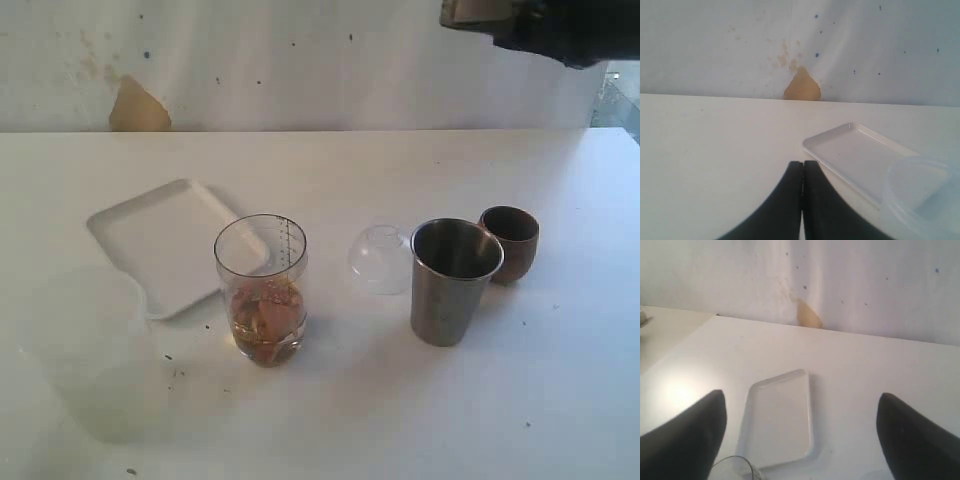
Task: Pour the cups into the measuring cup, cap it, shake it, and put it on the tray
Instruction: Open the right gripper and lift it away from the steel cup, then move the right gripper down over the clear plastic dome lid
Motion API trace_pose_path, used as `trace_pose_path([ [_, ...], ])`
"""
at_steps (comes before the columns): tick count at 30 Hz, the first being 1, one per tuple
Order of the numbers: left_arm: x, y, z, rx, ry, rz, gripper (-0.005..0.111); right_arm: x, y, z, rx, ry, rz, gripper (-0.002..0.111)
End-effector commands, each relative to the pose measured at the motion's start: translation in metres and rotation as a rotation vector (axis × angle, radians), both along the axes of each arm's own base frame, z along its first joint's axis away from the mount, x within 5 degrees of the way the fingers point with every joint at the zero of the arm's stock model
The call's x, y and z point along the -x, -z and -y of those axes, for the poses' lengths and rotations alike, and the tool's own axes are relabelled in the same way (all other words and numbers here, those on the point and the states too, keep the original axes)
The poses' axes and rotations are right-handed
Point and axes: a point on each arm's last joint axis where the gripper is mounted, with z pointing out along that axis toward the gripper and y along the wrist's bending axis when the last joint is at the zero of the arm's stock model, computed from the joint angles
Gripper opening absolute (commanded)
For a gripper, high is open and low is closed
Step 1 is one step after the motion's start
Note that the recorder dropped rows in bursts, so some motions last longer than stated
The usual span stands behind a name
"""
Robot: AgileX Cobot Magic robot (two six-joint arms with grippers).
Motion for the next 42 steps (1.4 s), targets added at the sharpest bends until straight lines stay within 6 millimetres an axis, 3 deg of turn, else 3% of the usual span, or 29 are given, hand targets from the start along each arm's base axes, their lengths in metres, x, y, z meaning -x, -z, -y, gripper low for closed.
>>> trace_pose_path([
  [1,0.0,0.0,0.0,0.008,-0.004,0.007,0.001,-0.014,-0.006,-0.03,0.164,-0.253,0.179,0.077],
  [3,0.0,0.0,0.0,0.008,-0.004,0.007,0.001,-0.011,-0.008,-0.046,0.298,-0.35,0.34,0.078],
  [6,0.0,0.0,0.0,0.008,-0.004,0.007,0.001,-0.024,-0.009,-0.056,0.387,-0.155,0.36,0.078],
  [11,0.0,0.0,0.0,0.008,-0.004,0.007,0.001,-0.046,-0.014,-0.033,0.442,0.443,0.292,0.078],
  [19,0.0,0.0,0.0,0.008,-0.004,0.007,0.001,-0.062,0.005,-0.011,0.399,0.565,0.192,0.078],
  [20,0.0,0.0,0.0,0.008,-0.004,0.007,0.001,-0.062,0.006,-0.008,0.315,0.583,0.155,0.078],
  [21,0.0,0.0,0.0,0.008,-0.004,0.007,0.001,-0.062,0.006,-0.007,0.249,0.583,0.129,0.077],
  [24,0.0,0.0,0.0,0.008,-0.004,0.007,0.001,-0.066,0.009,-0.004,-0.079,0.311,-0.015,0.077],
  [25,0.0,0.0,0.0,0.008,-0.004,0.007,0.001,-0.069,0.01,-0.001,-0.108,0.269,-0.06,0.077],
  [26,0.0,0.0,0.0,0.008,-0.004,0.007,0.001,-0.072,0.008,0.0,-0.061,0.115,-0.068,0.076],
  [29,0.0,0.0,0.0,0.008,-0.004,0.007,0.001,-0.07,-0.001,-0.003,-0.074,0.007,-0.059,0.076],
  [31,0.0,0.0,0.0,0.008,-0.004,0.007,0.001,-0.065,-0.017,-0.011,0.079,-0.071,0.122,0.076],
  [32,0.0,0.0,0.0,0.008,-0.004,0.007,0.001,-0.052,-0.03,-0.024,0.251,-0.171,0.319,0.076],
  [33,0.0,0.0,0.0,0.008,-0.004,0.007,0.001,-0.047,-0.036,-0.029,0.314,-0.155,0.385,0.076],
  [36,0.0,0.0,0.0,0.008,-0.004,0.007,0.001,-0.045,-0.045,-0.018,0.43,0.165,0.42,0.076],
  [39,0.0,0.0,0.0,0.008,-0.004,0.007,0.001,-0.036,-0.04,0.004,0.596,0.515,0.405,0.076],
  [42,0.0,0.0,0.0,0.008,-0.004,0.007,0.001,-0.036,-0.034,0.011,0.563,0.594,0.357,0.076],
])
